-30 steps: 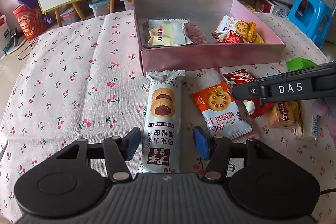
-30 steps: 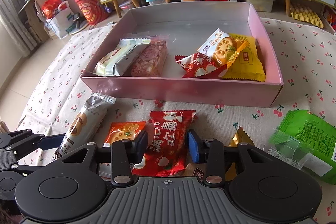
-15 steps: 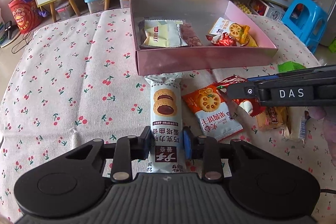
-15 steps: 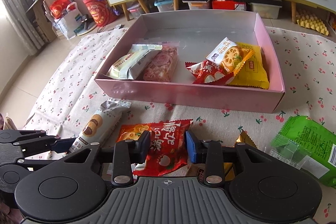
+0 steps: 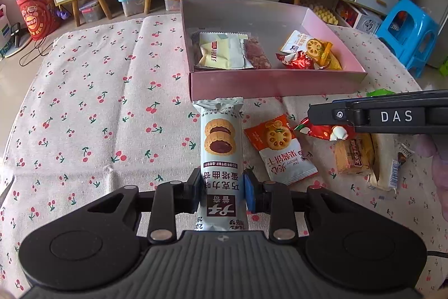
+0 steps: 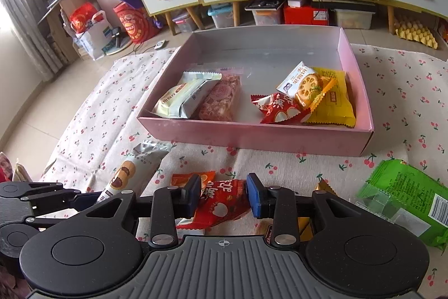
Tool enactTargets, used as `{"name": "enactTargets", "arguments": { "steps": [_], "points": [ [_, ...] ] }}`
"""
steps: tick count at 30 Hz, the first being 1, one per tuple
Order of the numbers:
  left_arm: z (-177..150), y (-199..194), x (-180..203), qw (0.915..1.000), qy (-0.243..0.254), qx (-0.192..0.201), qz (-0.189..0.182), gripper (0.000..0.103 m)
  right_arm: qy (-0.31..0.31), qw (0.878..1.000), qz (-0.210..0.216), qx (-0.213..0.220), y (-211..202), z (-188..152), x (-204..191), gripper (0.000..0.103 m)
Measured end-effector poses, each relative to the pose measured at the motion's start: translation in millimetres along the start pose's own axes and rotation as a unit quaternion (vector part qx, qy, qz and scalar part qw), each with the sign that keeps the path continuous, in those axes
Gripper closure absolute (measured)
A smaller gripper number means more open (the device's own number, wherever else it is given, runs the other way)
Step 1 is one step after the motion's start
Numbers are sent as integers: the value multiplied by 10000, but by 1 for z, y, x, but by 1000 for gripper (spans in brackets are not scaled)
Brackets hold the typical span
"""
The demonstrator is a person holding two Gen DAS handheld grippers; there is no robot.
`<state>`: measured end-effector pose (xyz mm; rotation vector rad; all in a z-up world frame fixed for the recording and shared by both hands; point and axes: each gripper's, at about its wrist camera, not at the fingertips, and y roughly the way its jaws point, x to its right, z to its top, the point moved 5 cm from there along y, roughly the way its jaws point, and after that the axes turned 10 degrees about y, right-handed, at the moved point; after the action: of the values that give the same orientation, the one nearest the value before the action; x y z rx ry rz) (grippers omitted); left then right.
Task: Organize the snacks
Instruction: 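Carry the cookie bar and red packet into the pink box and open both grippers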
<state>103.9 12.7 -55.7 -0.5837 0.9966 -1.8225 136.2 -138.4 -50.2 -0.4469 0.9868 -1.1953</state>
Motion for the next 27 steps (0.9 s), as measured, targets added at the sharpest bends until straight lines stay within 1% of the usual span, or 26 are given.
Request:
{"name": "enactTargets", "arguments": {
  "steps": [8, 13, 19, 24, 27],
  "points": [
    [2, -10, -2, 9999, -103, 55, -83, 75, 123, 9995, 252, 167, -16, 17, -4, 70],
    [4, -17, -2, 9997, -165, 108, -144, 75, 289, 9978, 404, 442, -25, 35, -5, 70],
    [6, -22, -2, 9992, -291, 190, -198, 75, 571, 9952, 342, 718, -16, 57, 5, 70],
    [13, -26, 1, 9985, -401, 266, -258, 75, 878, 9919, 339, 856, -5, 74, 17, 70],
    [19, -27, 4, 9984, -396, 320, -241, 75, 1057, 9900, 403, 840, 3, 79, 23, 70]
  ]
}}
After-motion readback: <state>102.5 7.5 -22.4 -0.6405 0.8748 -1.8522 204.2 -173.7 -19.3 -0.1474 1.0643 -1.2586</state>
